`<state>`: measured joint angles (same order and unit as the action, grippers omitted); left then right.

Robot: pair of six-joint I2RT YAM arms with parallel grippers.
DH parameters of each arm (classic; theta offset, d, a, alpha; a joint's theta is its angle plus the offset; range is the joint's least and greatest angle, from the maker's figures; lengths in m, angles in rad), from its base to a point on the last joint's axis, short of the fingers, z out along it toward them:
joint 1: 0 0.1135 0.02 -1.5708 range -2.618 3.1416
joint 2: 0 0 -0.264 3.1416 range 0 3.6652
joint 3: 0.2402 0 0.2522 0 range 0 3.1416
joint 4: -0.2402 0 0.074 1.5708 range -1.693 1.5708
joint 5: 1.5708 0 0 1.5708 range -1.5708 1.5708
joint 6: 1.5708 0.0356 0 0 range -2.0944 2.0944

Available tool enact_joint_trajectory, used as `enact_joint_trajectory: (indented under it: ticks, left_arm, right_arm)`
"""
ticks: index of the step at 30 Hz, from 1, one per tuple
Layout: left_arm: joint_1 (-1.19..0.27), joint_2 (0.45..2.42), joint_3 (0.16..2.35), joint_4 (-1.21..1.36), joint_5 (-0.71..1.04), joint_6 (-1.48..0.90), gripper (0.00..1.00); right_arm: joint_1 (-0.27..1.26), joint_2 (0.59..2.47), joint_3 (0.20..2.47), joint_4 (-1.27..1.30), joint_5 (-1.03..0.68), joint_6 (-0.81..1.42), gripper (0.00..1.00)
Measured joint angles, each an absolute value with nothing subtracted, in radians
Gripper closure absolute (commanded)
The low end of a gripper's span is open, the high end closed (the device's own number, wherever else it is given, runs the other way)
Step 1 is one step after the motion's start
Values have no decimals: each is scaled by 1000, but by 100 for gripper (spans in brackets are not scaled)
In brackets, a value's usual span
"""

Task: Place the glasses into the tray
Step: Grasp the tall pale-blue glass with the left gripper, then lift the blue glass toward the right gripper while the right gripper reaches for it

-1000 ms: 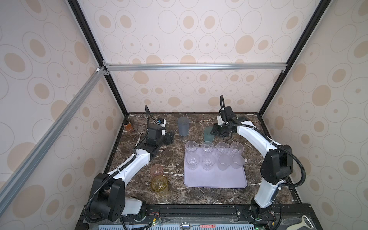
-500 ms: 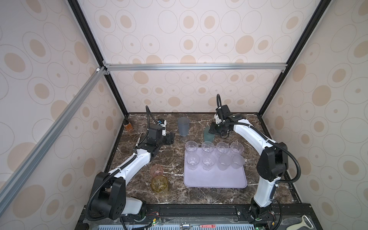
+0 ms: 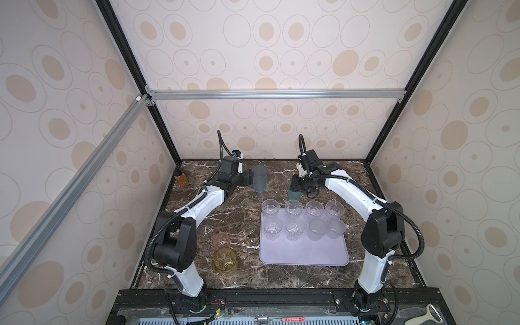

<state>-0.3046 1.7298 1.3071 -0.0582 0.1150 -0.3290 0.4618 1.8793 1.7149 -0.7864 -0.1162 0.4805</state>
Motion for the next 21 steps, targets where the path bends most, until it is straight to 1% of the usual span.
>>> enact_joint_trajectory:
  ticks: [5, 13, 17, 21]
  left_arm:
    - [-304, 1850, 1447, -139, 142, -312, 33]
    - [-304, 1994, 1629, -243, 162, -286, 41]
    - [-304, 2038, 1681, -284, 144, -269, 49]
    - [-304, 2079, 1739, -320, 130, -257, 54]
  right_arm:
    - [465, 1879, 1706, -785, -99, 480, 61]
    - [475, 1879, 1675, -786, -74, 478, 61]
    - [477, 1872, 1671, -787, -67, 474, 61]
    - [477, 1863, 1671, -785, -57, 473, 61]
